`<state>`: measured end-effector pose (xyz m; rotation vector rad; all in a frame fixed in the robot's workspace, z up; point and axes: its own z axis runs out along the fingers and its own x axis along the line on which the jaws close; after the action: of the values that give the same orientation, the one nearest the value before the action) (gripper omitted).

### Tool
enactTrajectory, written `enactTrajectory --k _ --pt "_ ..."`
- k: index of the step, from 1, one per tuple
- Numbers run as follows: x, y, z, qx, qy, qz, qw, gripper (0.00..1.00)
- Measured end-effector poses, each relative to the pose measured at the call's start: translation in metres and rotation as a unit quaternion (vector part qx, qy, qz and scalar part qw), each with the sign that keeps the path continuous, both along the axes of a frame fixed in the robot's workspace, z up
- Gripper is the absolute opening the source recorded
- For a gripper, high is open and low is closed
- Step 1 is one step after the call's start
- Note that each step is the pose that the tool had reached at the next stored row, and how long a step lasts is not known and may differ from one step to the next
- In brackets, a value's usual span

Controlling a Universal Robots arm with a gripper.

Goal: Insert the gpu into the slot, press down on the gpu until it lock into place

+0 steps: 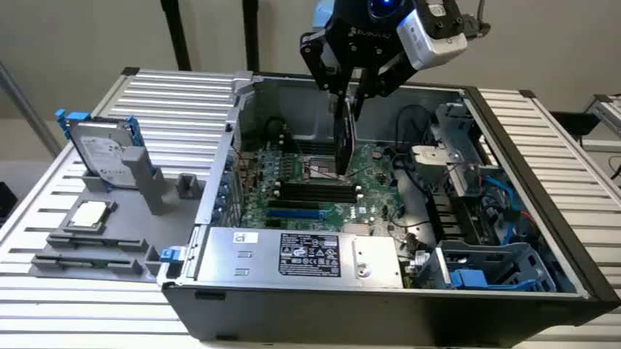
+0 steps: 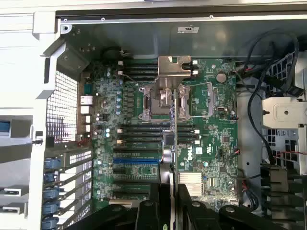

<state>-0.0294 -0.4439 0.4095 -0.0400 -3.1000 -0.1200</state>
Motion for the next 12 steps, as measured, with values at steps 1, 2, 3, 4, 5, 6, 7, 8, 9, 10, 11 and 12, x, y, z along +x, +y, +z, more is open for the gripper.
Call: enactTrajectory --k 1,2,3,4,5,6,7,8,9,10,11,12 --pt "0.0 0.0 0.0 0.0 0.0 0.0 1.0 0.26" --pt "0.0 0.0 0.0 0.0 0.0 0.0 1.0 0.26" --pt "0.0 0.0 0.0 0.0 0.0 0.0 1.0 0.26" --pt "0.0 0.0 0.0 0.0 0.0 0.0 1.0 0.26" --pt "0.0 0.0 0.0 0.0 0.0 0.0 1.0 0.26" --pt "0.0 0.0 0.0 0.0 0.0 0.0 1.0 0.26" --pt "0.0 0.0 0.0 0.0 0.0 0.0 1.0 0.26" --pt "0.0 0.0 0.0 0.0 0.0 0.0 1.0 0.26" --pt "0.0 0.0 0.0 0.0 0.0 0.0 1.0 0.26" --pt "0.0 0.0 0.0 0.0 0.0 0.0 1.0 0.26" --pt "0.0 0.0 0.0 0.0 0.0 0.0 1.0 0.26" --pt "0.0 0.0 0.0 0.0 0.0 0.0 1.0 0.26"
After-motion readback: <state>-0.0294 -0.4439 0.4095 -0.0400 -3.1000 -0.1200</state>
